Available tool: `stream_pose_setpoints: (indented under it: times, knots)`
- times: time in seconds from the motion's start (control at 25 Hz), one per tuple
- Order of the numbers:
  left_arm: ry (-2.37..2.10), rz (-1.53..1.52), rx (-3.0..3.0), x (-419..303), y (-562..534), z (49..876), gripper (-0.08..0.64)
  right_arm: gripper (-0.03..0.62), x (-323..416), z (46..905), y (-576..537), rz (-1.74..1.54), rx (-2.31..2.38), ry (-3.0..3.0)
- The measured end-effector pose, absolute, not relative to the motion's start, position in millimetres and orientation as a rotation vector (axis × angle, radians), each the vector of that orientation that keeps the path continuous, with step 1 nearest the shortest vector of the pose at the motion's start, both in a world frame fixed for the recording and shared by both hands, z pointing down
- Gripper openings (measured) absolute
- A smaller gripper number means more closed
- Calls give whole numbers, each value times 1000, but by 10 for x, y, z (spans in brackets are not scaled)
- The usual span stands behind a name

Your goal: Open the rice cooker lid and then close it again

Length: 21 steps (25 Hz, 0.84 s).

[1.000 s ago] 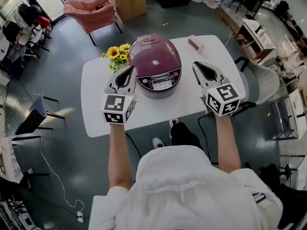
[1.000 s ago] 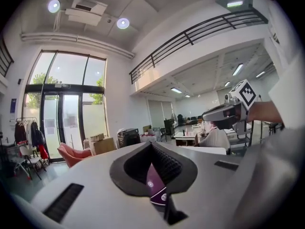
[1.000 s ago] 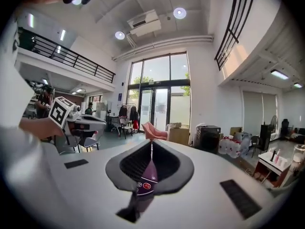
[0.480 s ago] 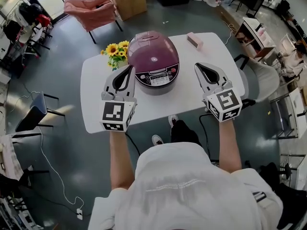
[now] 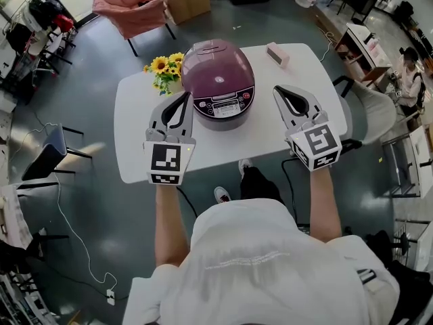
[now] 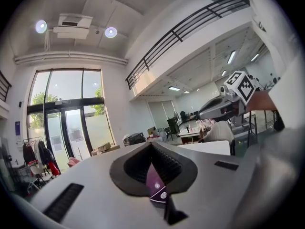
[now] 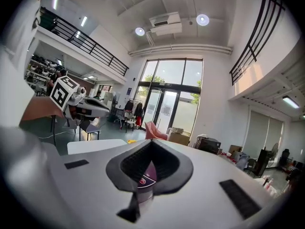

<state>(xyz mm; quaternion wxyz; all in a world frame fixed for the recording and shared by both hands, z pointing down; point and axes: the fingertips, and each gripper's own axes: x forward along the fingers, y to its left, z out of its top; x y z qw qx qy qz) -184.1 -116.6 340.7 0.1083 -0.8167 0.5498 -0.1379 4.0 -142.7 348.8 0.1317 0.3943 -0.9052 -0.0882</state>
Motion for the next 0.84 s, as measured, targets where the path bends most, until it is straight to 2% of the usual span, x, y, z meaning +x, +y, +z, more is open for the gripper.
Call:
stream_pose_setpoints:
  times: [0.84]
  knots:
    - [1606, -416, -2476, -2019, -1298, 3567, 15, 26, -210, 3714, -1543, -254, 1097, -2599]
